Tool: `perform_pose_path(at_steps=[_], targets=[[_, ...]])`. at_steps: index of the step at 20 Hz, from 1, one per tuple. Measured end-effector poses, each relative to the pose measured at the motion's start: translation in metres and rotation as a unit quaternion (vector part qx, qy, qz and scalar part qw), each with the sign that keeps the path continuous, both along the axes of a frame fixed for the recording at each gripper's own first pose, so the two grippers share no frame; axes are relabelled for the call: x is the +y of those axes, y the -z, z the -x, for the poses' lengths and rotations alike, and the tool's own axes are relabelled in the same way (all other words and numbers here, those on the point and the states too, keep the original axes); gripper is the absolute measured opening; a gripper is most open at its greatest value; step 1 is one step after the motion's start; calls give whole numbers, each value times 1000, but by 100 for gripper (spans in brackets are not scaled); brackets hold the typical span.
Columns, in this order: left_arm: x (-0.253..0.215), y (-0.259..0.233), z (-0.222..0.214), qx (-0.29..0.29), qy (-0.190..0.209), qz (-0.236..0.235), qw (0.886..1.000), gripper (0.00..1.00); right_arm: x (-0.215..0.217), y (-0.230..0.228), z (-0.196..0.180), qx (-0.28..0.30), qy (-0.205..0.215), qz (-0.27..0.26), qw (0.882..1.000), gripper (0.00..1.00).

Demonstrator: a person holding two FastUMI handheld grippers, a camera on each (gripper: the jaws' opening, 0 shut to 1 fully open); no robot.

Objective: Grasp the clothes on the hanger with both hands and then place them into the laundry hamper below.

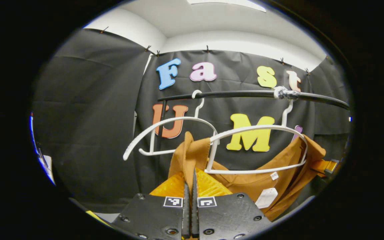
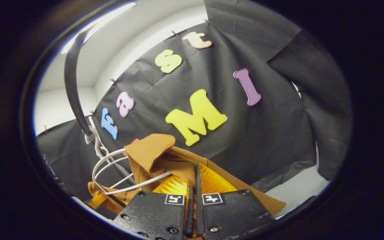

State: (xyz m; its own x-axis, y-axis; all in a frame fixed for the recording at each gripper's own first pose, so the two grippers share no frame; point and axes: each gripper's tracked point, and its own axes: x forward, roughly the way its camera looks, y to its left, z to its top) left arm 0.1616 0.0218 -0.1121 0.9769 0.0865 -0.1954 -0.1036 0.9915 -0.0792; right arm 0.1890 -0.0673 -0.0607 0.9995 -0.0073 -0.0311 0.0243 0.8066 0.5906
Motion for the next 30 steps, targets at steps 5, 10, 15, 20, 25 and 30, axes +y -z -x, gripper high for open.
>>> perform_pose_path(at_steps=[5, 10, 15, 20, 25, 30], targets=[[9, -9, 0, -7, -2, -2, 1000, 2, -11, -15, -4, -11, 4, -33, 999, 4], [35, -20, -2, -14, -29, 5, 999, 7, -21, -39, -8, -35, 16, -55, 998, 4], [46, -22, -8, -15, -31, 4, 999, 7, -36, -43, -31, -32, 32, -87, 995, 4], [39, 9, -4, 7, -25, 43, 999, 7, -53, -4, -42, 12, 43, -112, 993, 4], [44, 45, 8, 47, -30, 70, 996, 3, -53, 36, -33, 52, 47, -117, 991, 4], [42, 56, 23, 63, -13, 74, 995, 2, -50, 62, -18, 80, 45, -99, 991, 1]])
